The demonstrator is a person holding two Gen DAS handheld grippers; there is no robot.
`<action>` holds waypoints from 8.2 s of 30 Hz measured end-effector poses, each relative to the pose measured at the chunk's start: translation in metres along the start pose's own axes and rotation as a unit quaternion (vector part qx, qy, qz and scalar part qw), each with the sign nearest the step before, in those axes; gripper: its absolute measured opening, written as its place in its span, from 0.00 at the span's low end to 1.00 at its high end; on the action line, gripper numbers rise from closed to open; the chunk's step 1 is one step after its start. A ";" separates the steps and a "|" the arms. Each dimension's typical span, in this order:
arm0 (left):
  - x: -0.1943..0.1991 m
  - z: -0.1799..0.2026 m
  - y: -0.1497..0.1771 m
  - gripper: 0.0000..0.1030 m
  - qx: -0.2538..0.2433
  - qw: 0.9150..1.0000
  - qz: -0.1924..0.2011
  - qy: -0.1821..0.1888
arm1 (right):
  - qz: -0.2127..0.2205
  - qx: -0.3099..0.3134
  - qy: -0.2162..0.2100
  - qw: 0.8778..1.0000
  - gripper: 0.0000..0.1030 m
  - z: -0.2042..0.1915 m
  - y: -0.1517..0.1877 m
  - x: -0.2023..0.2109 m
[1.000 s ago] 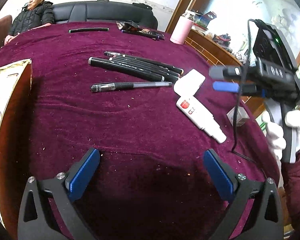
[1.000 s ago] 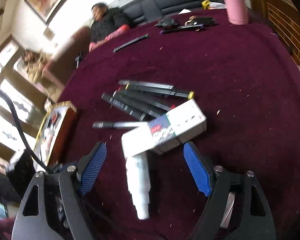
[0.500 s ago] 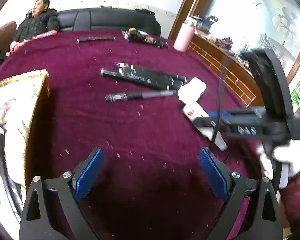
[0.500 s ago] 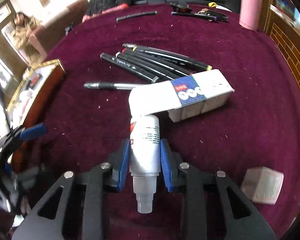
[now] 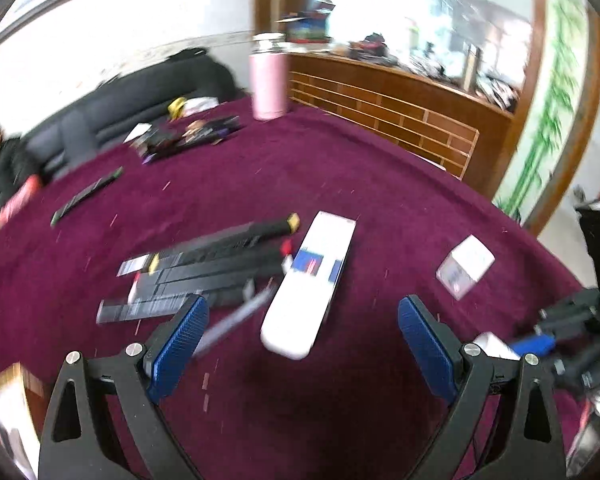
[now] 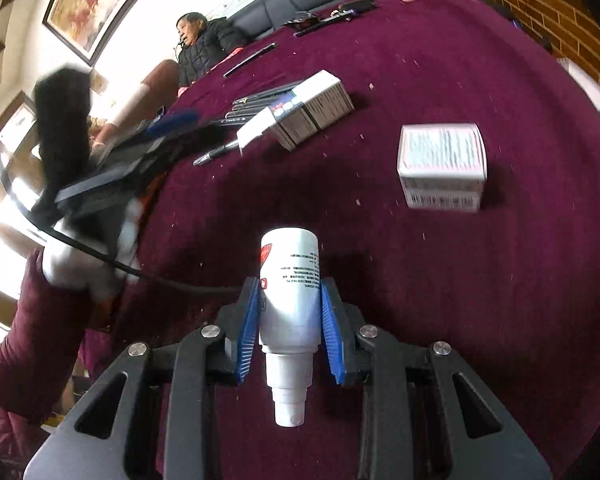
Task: Organize objects
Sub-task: 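Grasp the white-and-blue medicine box with the left tool while right holds the spray bottle, then carry spray bottle and medicine box into the white tray and open both tools, then move the right tool to the small white box and grasp it, then grasp the silver pen with the left tool while right holds the small box, then carry the small box and silver pen into the white tray and open both tools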
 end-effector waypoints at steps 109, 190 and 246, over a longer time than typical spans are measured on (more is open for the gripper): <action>0.265 -0.069 0.186 0.99 0.313 0.926 0.212 0.002 | 0.119 0.171 0.100 0.973 0.49 -0.217 -0.022 -0.022; -0.020 -0.066 0.042 0.41 -0.012 0.991 -0.136 -0.004 | 0.119 -0.062 0.153 0.979 0.46 0.099 -0.045 0.067; 0.317 -0.182 0.294 0.06 0.354 0.915 0.095 -0.166 | -0.013 0.281 -0.074 0.957 0.47 -0.339 0.012 -0.085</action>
Point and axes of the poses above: each gripper's, at about its wrist camera, not at the fingertips, and x roughly against the way its jaws point, z to its right, y to its underside, the point moved 7 cm from there along -x, roughly the way its jaws point, and after that the axes turned 13 degrees about y, right-handed, at the moved point
